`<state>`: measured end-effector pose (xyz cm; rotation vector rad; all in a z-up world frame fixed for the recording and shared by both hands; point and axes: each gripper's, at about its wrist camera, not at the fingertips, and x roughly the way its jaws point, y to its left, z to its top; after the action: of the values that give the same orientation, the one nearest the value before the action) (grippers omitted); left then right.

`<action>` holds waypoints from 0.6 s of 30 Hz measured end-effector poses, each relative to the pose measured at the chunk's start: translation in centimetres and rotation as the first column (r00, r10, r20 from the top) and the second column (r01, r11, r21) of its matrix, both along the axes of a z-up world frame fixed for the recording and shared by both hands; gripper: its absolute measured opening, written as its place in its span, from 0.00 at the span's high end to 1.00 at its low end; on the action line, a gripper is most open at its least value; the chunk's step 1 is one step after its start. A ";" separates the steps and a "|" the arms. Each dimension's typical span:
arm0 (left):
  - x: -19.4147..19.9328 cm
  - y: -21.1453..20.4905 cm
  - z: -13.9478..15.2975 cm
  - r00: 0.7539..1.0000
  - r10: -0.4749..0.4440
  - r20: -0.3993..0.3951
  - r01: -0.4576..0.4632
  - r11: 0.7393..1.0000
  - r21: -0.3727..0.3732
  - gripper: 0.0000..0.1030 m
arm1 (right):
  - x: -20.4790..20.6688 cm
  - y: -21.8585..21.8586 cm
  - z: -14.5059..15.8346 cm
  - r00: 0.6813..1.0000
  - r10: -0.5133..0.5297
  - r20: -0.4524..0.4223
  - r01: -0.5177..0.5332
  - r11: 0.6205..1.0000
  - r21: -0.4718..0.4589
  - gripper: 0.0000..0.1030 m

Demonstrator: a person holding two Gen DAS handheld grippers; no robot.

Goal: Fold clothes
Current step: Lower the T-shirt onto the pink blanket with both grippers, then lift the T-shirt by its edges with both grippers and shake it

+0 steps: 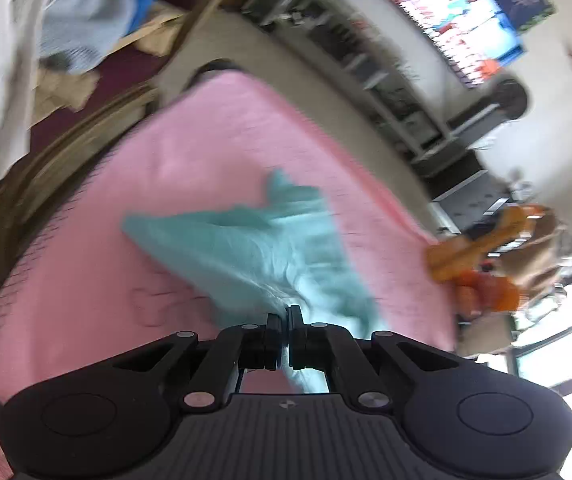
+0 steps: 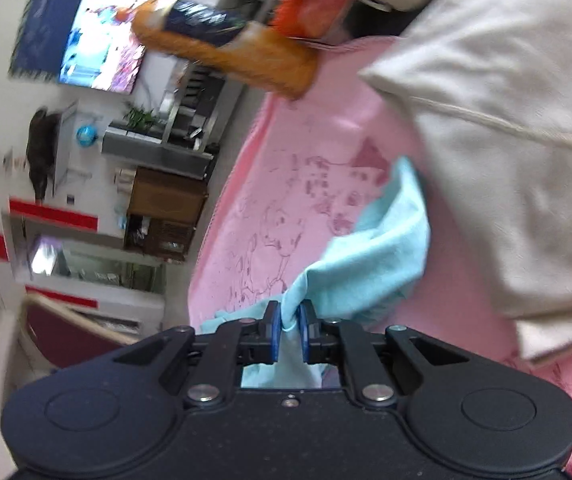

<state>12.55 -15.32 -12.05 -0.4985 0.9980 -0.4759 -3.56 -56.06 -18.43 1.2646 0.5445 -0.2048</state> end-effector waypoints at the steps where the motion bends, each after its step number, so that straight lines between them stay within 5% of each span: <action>1: 0.8 -0.2 -0.9 1.000 0.017 -0.019 -0.017 1.000 0.019 0.99 | 1.0 0.1 0.0 1.000 0.011 -0.013 -0.011 1.000 -0.013 0.90; 7: 4.0 -2.0 -3.3 0.996 0.078 -0.045 -0.072 0.991 0.111 0.99 | 6.2 0.8 -0.5 0.992 0.067 -0.107 -0.079 0.991 -0.110 0.88; 12: 3.8 -2.0 -4.6 0.993 0.084 -0.078 -0.075 0.992 0.106 0.99 | 6.0 1.2 -1.2 0.984 0.099 -0.147 -0.113 0.989 -0.096 0.75; 18: 3.7 -2.0 -5.2 0.992 0.084 -0.094 -0.074 0.992 0.103 0.99 | 5.5 0.8 -2.1 0.985 0.082 -0.154 -0.091 0.995 -0.051 0.72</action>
<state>16.21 -17.30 -17.22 -0.4731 1.0866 -0.3318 1.99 -55.21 -20.51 1.1727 0.7182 -0.2435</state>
